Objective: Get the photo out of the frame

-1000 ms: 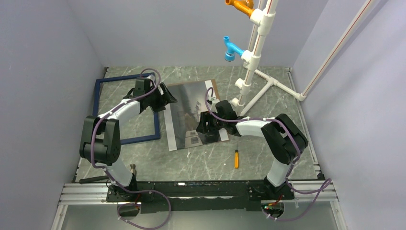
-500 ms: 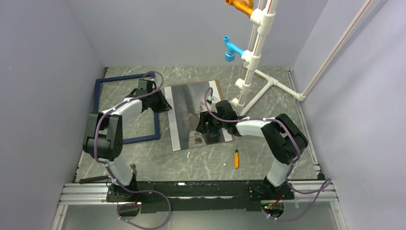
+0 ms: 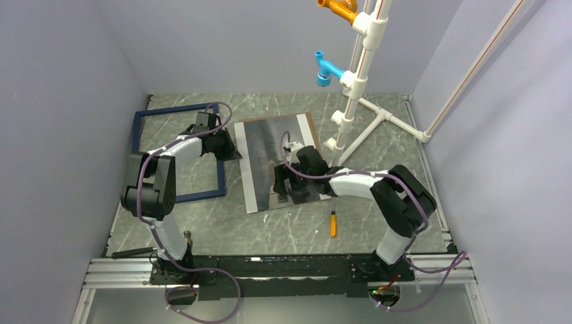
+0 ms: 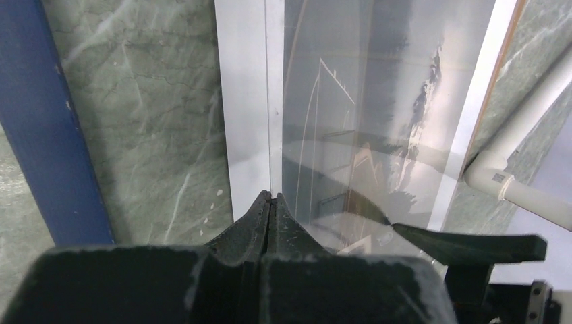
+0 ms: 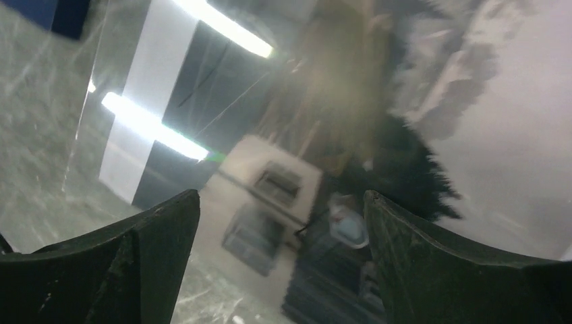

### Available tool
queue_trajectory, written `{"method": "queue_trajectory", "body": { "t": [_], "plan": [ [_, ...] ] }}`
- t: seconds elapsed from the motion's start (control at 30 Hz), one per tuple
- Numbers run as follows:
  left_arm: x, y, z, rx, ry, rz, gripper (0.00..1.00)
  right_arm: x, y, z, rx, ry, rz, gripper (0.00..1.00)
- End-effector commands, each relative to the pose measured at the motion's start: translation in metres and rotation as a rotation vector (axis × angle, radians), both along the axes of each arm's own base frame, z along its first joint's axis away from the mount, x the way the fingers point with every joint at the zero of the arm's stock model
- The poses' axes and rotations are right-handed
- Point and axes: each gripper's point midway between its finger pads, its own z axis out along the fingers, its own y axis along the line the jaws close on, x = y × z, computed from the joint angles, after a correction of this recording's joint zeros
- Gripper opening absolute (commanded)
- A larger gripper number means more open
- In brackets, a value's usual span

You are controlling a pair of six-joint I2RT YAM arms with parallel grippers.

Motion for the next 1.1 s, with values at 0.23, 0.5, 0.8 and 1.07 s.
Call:
{"method": "queue_trajectory", "body": {
  "t": [0.23,0.5,0.8,1.07],
  "plan": [
    [0.003,-0.02,0.03,-0.118,-0.029,-0.046,0.0,-0.054,0.023,0.034,-0.332,-0.391,0.13,1.0],
    [0.003,-0.023,0.036,-0.139,-0.036,-0.046,0.0,-0.071,0.041,0.05,-0.503,-0.618,0.13,0.98],
    [0.006,-0.026,0.044,-0.157,-0.043,-0.05,0.0,-0.078,0.066,0.043,-0.622,-0.723,0.187,0.88],
    [0.007,-0.028,0.046,-0.172,-0.044,-0.053,0.0,-0.072,0.069,0.037,-0.759,-0.818,0.165,0.82]
  ]
}}
